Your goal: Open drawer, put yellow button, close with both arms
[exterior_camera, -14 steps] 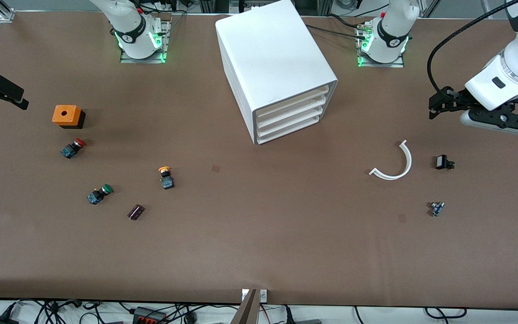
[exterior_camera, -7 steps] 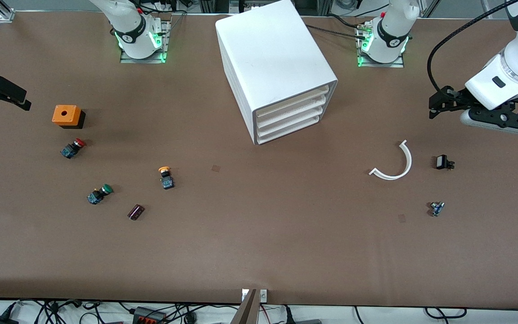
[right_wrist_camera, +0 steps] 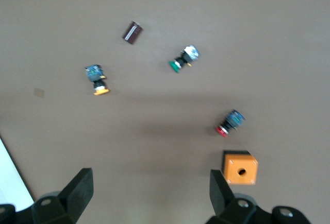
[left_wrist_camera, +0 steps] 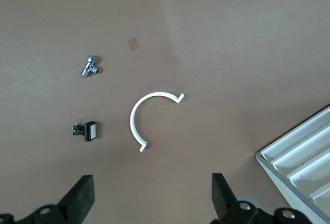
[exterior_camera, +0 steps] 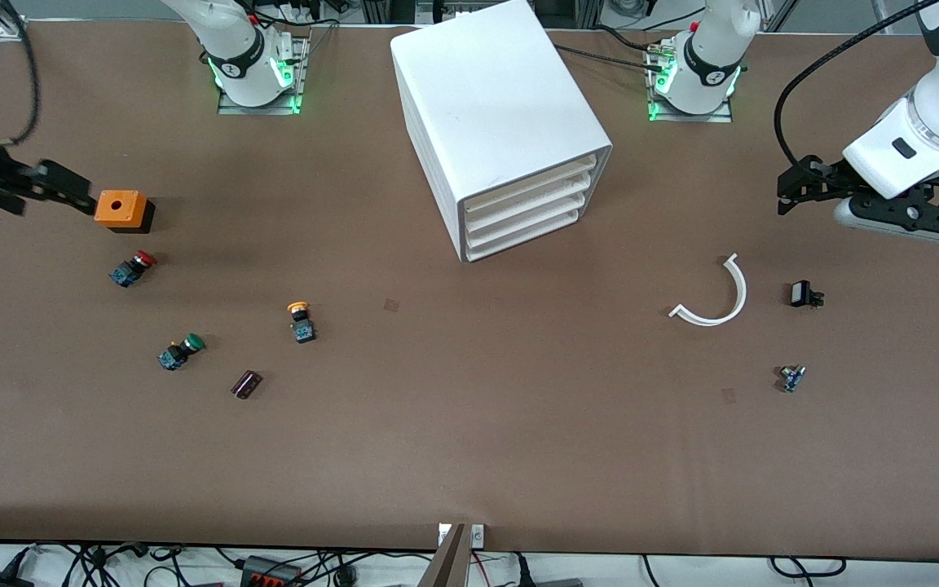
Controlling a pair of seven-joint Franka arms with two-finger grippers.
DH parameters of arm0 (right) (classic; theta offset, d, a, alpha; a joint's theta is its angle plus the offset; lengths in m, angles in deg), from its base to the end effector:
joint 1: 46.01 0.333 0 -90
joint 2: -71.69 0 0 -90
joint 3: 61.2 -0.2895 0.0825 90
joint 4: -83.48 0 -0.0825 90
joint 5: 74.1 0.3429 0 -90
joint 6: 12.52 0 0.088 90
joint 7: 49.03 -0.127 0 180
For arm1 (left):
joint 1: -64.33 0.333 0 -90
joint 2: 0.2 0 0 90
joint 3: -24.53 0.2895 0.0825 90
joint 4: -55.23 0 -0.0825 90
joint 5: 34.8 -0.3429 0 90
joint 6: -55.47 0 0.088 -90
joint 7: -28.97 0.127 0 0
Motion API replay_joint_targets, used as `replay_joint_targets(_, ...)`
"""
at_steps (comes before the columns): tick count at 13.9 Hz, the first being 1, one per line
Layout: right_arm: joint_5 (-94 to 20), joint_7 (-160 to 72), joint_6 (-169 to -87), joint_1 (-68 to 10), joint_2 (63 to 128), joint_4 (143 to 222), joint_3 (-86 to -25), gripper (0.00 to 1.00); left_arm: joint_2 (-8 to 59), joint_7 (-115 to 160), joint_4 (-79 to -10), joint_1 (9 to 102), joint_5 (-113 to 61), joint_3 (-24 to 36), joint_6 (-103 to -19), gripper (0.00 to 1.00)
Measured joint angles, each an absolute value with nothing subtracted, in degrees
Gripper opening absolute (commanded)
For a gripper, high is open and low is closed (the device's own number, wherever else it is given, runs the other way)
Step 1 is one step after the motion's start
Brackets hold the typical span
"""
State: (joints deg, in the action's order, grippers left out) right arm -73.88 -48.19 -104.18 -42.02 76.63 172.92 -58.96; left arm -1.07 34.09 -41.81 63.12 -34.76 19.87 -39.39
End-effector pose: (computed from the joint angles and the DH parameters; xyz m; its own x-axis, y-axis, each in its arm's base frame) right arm 0.5369 0.0177 0.5394 0.9979 0.0450 -0.0474 0.0450 -0.9990 -0.0012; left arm 0.5102 -0.0528 0.5399 0.9814 -0.1905 -0.0229 -0.1905 -0.9817 0.0015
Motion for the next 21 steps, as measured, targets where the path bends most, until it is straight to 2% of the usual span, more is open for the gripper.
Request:
replay_joint_targets(7,-73.54,-50.09,-115.69,-32.31,87.28,172.97,-59.21,1.00,-1.11,34.09,-41.80,63.04,-34.76,19.84,-39.35,1.00)
replay_joint_targets(15,-69.09,-49.78,-119.94,-29.63,97.85,173.02,-59.20,1.00,-1.12,34.06,-41.80,62.98,-34.76,19.81,-39.32,1.00)
replay_joint_targets(21,-68.29,-48.86,-120.92,-29.33,102.06,173.02,-59.19,1.00,-1.11,34.02,-41.80,62.96,-34.76,19.81,-39.05,1.00)
